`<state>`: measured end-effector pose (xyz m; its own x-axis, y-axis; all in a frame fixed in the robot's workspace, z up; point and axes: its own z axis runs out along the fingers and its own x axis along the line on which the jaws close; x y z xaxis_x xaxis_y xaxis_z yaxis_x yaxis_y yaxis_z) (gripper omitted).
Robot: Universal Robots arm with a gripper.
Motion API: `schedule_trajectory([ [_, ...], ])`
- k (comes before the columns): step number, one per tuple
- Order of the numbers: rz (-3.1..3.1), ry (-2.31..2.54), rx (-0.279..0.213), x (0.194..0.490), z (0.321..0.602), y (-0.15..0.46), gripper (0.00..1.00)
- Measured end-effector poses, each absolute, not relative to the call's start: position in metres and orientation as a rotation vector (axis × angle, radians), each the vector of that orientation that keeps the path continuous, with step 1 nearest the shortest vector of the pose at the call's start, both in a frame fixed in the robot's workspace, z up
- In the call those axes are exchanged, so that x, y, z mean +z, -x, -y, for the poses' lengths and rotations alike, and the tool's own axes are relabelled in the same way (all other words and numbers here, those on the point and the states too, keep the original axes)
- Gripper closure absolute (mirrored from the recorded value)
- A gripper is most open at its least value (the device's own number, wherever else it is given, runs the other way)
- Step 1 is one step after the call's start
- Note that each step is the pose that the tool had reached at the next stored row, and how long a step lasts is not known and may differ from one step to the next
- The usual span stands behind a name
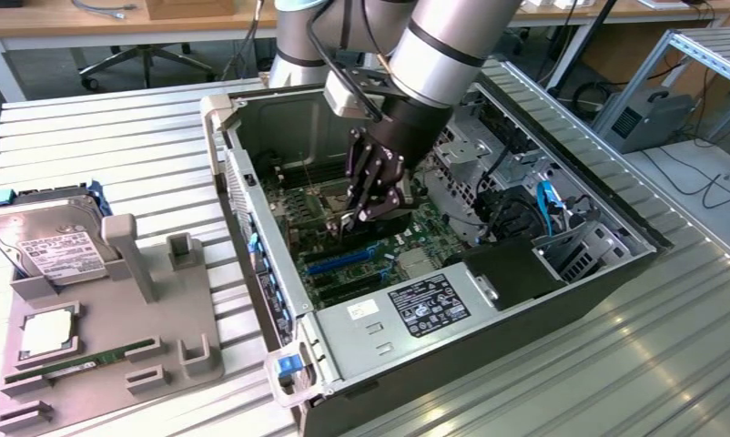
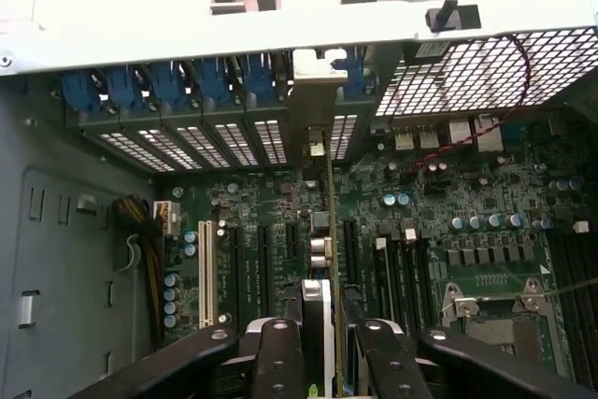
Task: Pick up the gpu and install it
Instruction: 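Insert the gpu into the slot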
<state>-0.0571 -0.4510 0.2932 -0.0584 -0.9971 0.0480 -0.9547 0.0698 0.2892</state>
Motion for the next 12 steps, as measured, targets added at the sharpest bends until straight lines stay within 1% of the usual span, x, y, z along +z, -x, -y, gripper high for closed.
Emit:
schedule_trajectory([
  [12,2.112,-1.978,-0.264,0.2854,0.4539,0.0629,0.73],
])
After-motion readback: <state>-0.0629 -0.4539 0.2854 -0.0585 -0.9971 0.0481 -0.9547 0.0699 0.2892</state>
